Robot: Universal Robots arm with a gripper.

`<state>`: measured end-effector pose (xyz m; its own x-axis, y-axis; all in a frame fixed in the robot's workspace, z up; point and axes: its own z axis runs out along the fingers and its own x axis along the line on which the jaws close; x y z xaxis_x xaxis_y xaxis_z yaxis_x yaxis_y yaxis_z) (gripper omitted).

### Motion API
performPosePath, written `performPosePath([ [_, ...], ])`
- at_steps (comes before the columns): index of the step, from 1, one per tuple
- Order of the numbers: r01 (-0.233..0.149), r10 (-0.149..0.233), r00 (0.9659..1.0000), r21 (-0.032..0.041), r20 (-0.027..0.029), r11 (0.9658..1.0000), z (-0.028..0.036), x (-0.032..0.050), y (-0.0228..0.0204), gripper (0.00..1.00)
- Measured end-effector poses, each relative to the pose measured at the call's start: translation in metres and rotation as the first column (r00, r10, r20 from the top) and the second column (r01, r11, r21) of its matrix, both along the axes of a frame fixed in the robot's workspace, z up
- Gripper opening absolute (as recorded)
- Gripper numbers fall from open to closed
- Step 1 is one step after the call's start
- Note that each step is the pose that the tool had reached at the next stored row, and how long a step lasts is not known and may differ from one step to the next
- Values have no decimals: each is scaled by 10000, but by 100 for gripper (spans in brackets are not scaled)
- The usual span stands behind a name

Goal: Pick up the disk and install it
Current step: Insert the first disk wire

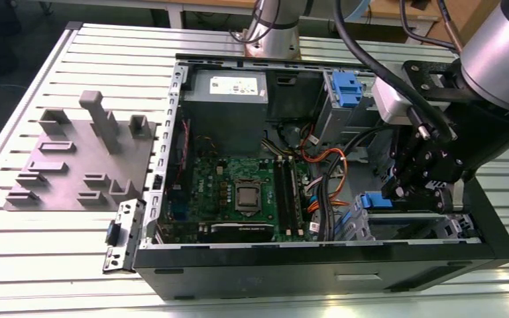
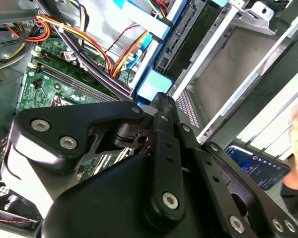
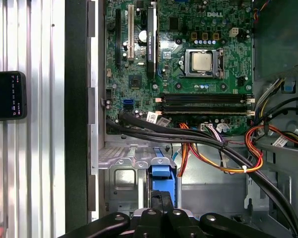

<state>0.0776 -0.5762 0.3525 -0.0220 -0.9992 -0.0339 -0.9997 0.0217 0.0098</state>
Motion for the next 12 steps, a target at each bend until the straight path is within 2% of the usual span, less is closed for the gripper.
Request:
performPosePath([
  [8,-3,3,10000,3,0,10000,-3,13,0,11],
  [12,1,-1,10000,0,-1,10000,-8,183,0,11],
])
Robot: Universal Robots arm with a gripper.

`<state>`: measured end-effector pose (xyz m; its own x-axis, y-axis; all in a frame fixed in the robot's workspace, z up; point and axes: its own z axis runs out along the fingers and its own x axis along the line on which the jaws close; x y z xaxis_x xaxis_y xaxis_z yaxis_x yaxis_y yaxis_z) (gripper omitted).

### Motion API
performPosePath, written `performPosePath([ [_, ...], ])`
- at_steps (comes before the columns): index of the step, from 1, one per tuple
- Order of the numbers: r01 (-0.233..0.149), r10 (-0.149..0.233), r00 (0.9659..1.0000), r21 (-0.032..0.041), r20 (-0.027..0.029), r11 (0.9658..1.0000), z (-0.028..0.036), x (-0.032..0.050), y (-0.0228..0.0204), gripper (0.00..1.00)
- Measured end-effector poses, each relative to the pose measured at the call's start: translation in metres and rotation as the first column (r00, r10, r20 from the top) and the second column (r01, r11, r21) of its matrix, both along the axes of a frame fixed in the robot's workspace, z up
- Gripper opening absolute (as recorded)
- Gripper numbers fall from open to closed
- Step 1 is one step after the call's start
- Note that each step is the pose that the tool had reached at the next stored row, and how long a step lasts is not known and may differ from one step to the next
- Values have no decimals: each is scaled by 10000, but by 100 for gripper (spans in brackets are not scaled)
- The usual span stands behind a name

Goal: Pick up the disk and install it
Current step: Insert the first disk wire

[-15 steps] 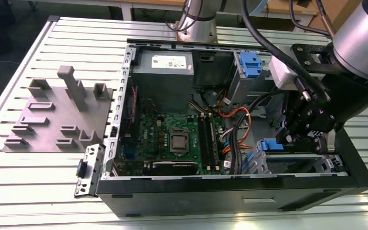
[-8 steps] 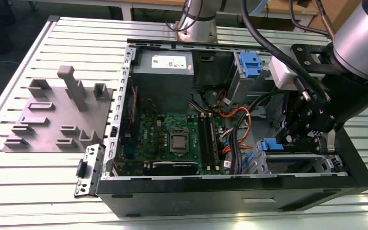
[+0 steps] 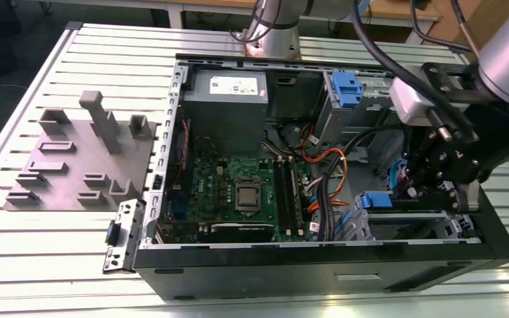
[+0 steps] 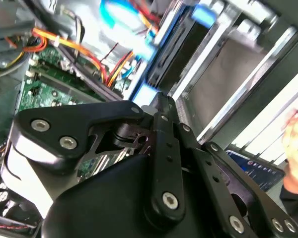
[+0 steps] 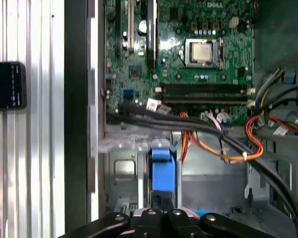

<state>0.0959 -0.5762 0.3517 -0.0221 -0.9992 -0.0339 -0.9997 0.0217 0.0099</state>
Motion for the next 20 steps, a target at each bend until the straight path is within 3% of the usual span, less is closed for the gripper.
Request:
performPosePath([
  [14,-1,1,10000,0,1,10000,-1,551,12,11],
  [17,0,0,10000,0,0,10000,0,572,69,11],
  [20,-1,1,10000,0,0,10000,10,573,192,11],
])
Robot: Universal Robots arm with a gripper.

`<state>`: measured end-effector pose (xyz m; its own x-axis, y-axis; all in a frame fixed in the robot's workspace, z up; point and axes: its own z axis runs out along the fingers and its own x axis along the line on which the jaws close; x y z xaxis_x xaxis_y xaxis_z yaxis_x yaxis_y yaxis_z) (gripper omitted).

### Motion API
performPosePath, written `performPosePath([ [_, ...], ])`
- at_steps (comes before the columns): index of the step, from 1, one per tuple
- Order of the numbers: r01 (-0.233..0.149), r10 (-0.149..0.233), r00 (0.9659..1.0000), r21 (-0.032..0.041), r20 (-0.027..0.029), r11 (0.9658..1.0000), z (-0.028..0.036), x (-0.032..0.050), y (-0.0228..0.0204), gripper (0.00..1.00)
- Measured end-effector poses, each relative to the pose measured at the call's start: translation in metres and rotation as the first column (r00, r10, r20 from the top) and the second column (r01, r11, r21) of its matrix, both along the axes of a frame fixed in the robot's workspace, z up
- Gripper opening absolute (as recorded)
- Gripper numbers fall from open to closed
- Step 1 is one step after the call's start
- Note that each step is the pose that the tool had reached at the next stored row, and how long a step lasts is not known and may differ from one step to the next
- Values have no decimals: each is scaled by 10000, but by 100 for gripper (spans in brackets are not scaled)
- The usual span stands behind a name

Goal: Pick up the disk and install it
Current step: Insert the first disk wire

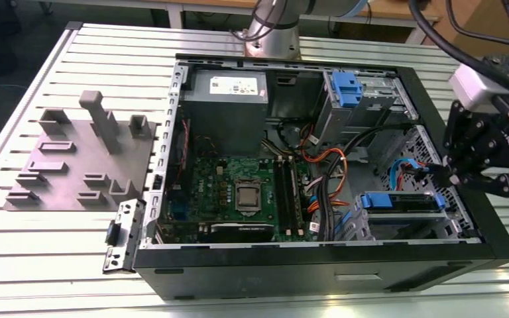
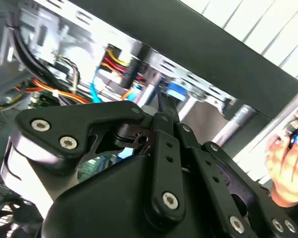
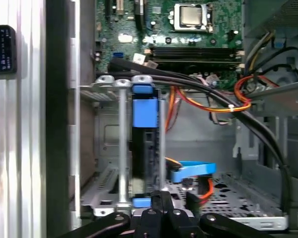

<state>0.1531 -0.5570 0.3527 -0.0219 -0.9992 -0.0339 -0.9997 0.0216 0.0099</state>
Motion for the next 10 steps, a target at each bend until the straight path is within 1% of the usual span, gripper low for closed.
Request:
performPosePath([
  [4,0,0,10000,-1,0,10000,23,0,140,11],
  [7,-1,1,10000,-9,1,10000,29,4,251,11],
  [8,-1,1,10000,-25,-17,10000,29,11,266,11],
  [10,0,0,10000,-45,-66,10000,30,24,267,11],
])
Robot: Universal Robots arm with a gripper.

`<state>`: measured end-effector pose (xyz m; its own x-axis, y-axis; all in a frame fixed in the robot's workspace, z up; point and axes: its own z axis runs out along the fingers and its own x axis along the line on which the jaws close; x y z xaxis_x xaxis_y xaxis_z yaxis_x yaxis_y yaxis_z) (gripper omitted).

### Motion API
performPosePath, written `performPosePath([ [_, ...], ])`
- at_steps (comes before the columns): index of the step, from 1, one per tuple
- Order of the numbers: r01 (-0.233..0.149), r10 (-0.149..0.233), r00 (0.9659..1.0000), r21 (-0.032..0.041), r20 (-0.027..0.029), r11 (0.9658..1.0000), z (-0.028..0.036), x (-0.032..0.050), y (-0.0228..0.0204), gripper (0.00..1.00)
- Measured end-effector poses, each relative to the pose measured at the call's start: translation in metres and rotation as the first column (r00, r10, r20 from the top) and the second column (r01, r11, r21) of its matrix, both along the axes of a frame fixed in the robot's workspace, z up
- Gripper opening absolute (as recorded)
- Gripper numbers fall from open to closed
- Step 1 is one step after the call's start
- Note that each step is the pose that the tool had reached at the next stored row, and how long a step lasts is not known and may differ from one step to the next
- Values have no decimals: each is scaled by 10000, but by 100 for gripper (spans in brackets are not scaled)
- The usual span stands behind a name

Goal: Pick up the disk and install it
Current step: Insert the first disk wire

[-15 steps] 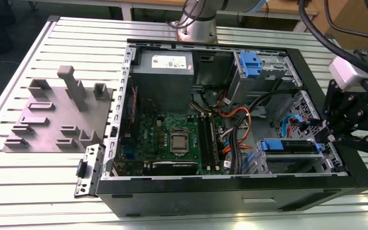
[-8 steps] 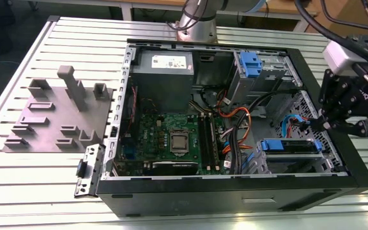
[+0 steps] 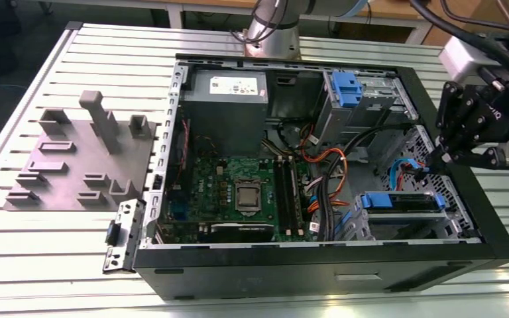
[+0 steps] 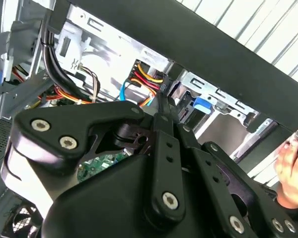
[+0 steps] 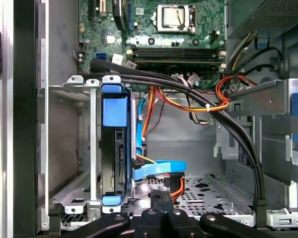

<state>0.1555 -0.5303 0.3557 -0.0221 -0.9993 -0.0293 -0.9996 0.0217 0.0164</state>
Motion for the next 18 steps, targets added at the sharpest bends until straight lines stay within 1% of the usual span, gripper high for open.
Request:
performPosePath([
  [2,1,-1,10000,-6,-9,10000,0,1,0,11],
  [3,1,-1,10000,-26,-14,10000,0,3,1,11],
  [4,1,-1,10000,-70,-17,10000,1,4,4,11],
  [5,-1,0,10000,-128,-29,9999,1,9,11,17],
  [7,-1,-1,10000,-234,-72,9997,-3,20,45,17],
  [8,-2,-1,10000,-274,-98,9996,-7,26,68,24],
  [9,-2,-2,9999,-292,-116,9996,-10,31,87,24],
  [10,-2,-2,9999,-304,-132,9995,-12,34,100,24],
  [11,-3,-2,9999,-331,-142,9995,-14,36,108,24],
  [12,-2,-4,9999,-407,-147,9992,-17,37,115,24],
  [13,-2,-6,9999,-547,-148,9985,-19,39,120,24],
  [14,-3,-7,9999,-656,-151,9978,-23,41,125,31],
  [15,-3,-8,9999,-735,-155,9973,-26,42,130,31],
  [16,-4,-8,9999,-776,-163,9970,-32,46,135,31],
  [17,-5,-9,9999,-795,-171,9968,-41,49,139,37],
  [18,-5,-9,9998,-810,-178,9967,-50,53,142,37],
])
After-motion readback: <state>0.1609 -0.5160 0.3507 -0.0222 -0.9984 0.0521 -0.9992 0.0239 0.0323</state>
